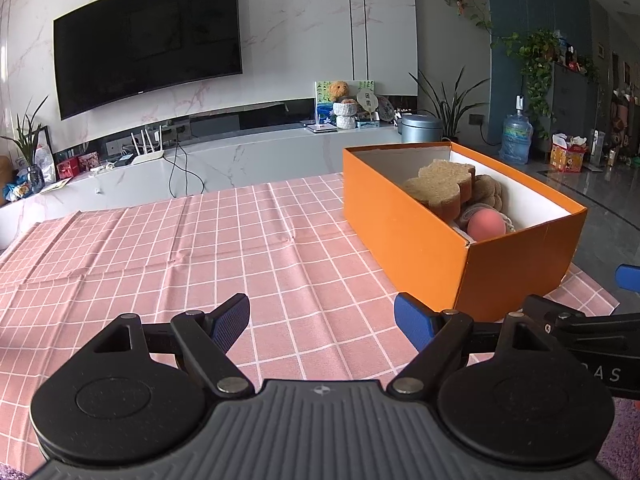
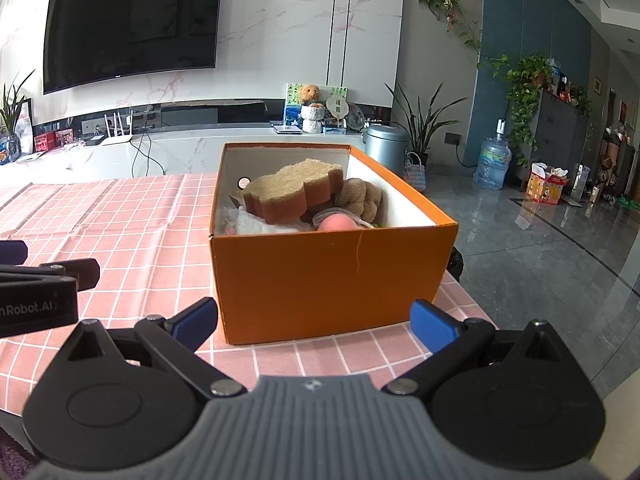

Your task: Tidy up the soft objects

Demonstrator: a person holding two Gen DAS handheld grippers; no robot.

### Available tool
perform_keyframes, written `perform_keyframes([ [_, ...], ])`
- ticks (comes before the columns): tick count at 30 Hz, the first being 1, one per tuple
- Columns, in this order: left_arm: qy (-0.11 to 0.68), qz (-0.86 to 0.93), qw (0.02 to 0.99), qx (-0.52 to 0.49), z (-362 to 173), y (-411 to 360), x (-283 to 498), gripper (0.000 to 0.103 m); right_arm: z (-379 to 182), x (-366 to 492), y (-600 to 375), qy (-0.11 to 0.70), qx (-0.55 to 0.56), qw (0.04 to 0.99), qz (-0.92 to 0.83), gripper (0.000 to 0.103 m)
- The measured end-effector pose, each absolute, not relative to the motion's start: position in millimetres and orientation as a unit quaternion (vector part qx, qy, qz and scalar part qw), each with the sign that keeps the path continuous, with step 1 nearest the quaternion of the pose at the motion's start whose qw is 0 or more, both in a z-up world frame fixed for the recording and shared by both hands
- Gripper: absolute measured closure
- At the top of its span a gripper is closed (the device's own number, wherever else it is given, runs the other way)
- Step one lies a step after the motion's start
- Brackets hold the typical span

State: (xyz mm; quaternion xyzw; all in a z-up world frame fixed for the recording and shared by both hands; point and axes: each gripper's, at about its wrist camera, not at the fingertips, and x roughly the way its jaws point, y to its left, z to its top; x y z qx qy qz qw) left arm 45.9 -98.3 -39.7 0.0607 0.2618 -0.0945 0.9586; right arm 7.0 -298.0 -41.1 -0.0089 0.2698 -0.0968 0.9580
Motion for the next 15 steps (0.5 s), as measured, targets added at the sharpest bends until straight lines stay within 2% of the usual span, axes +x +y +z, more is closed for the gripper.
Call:
perform_keyframes([
  [15,0.258,-0.097,0.959,0.062,-38.3,-98.2,43.6,0.007,-39.9,5.3,-297.9,0.268,-0.011,0.958,-0.097,0.003],
])
